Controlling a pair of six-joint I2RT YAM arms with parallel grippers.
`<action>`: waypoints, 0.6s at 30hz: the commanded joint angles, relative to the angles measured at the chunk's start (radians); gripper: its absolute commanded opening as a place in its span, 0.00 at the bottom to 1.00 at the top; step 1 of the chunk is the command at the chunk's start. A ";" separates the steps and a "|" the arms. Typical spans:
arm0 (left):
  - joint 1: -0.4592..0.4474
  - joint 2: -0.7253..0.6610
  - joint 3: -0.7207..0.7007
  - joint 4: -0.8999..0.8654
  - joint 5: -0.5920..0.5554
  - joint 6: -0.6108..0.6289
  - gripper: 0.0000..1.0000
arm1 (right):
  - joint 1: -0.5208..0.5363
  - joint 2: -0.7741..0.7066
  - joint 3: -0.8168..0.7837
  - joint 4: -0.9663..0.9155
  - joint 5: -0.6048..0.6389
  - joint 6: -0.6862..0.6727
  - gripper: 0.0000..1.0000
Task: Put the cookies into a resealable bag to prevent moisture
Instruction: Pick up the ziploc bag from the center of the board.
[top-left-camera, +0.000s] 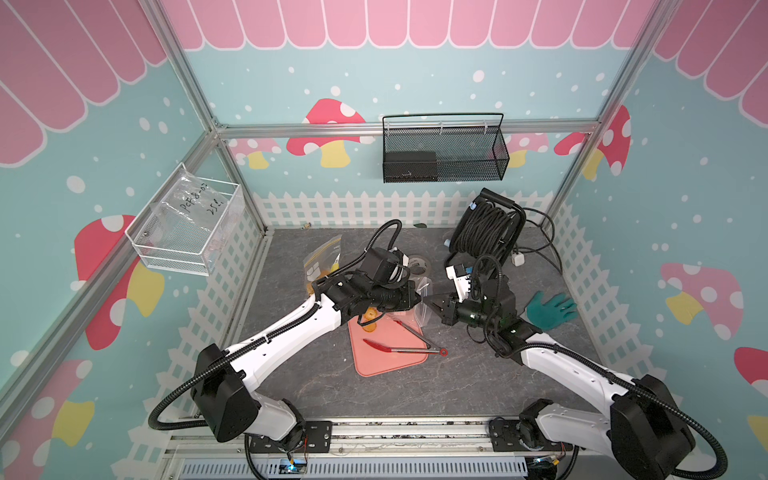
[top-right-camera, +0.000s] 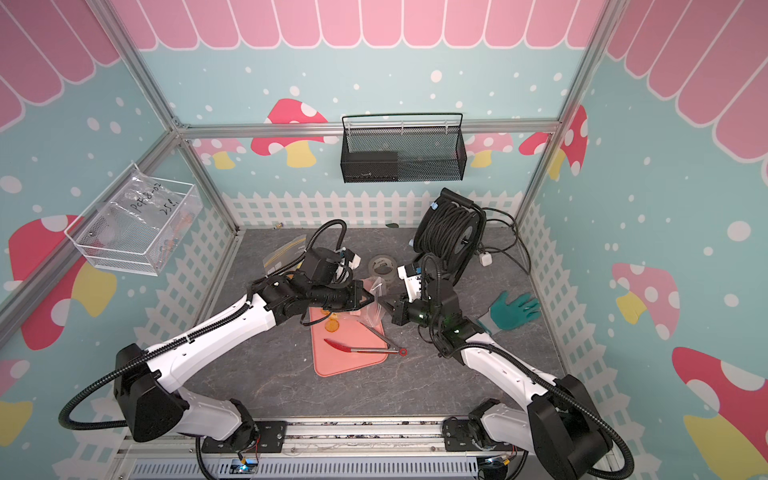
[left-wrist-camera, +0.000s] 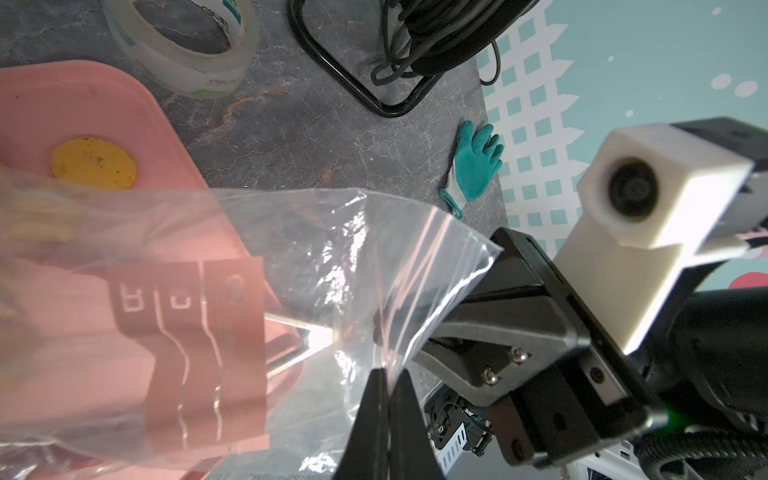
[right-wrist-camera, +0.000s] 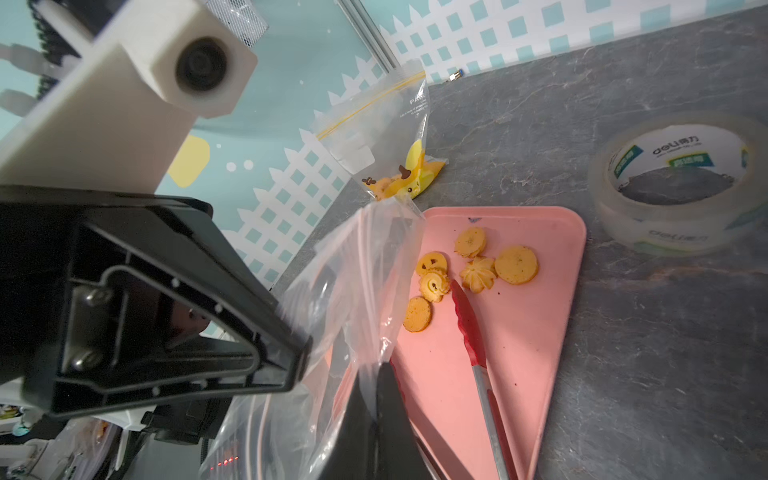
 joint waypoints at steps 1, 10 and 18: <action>0.020 -0.009 0.055 -0.136 -0.047 0.027 0.00 | 0.005 -0.046 0.023 -0.110 0.073 -0.046 0.00; 0.086 -0.047 0.104 -0.653 -0.231 0.037 0.00 | 0.117 0.043 0.156 -0.382 0.275 -0.213 0.00; 0.223 -0.161 -0.021 -0.712 -0.142 0.057 0.00 | 0.237 0.201 0.218 -0.226 0.120 -0.352 0.27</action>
